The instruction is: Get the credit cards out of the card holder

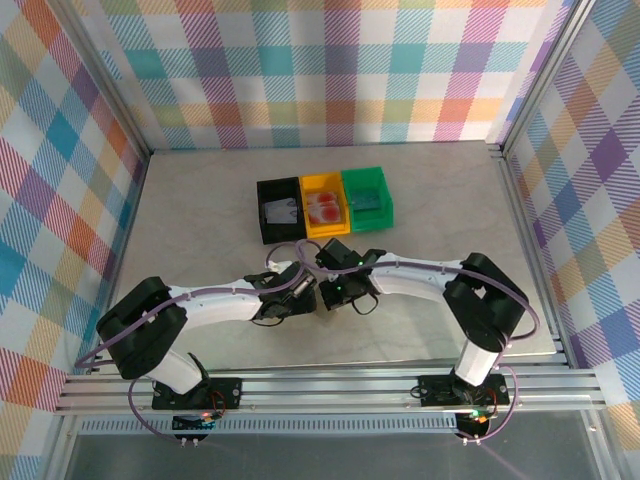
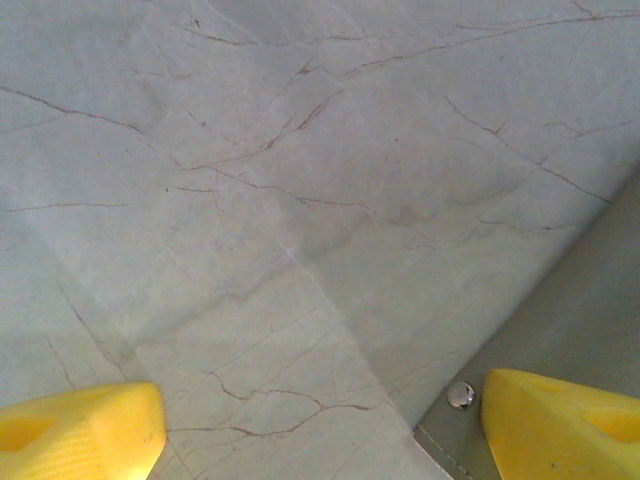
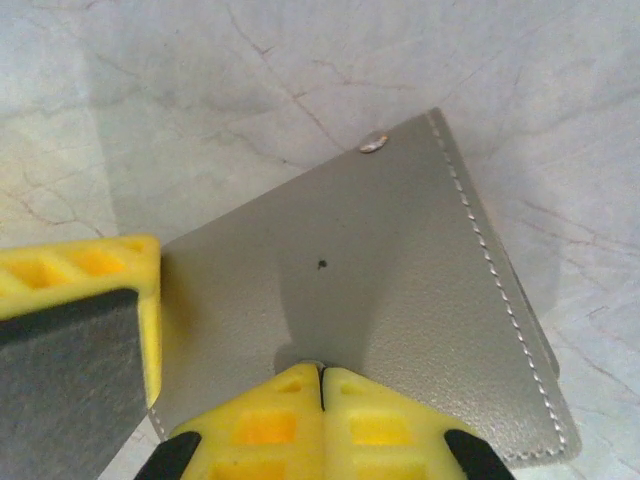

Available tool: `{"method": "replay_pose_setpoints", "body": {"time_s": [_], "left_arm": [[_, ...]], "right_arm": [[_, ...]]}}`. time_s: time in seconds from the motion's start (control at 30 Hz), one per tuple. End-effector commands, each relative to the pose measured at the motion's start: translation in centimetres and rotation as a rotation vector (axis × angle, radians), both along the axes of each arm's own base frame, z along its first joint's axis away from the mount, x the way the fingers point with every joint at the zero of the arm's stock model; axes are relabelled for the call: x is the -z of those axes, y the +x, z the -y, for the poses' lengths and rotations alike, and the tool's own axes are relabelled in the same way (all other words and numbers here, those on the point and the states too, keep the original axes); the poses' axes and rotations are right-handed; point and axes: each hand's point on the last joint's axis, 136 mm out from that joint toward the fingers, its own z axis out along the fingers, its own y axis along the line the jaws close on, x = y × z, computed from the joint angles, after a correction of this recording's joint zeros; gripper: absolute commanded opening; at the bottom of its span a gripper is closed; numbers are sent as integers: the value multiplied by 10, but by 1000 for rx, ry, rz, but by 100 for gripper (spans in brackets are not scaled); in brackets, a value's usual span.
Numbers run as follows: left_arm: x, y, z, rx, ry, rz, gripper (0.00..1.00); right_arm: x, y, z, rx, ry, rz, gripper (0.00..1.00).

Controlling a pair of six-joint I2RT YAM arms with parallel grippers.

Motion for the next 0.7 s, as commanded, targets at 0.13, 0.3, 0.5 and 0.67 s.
{"method": "replay_pose_setpoints", "body": {"time_s": [0.13, 0.3, 0.5, 0.67], "left_arm": [[78, -45, 31, 42, -163, -241, 84], [83, -47, 31, 34, -160, -258, 83], [89, -49, 30, 26, -157, -272, 83], [93, -51, 28, 22, -150, -283, 83]], "right_arm": [[1, -27, 9, -18, 70, -97, 0], [-2, -27, 12, -18, 94, -86, 0], [-10, -27, 9, -16, 163, -67, 0], [-19, -28, 7, -28, 212, -40, 0]]}}
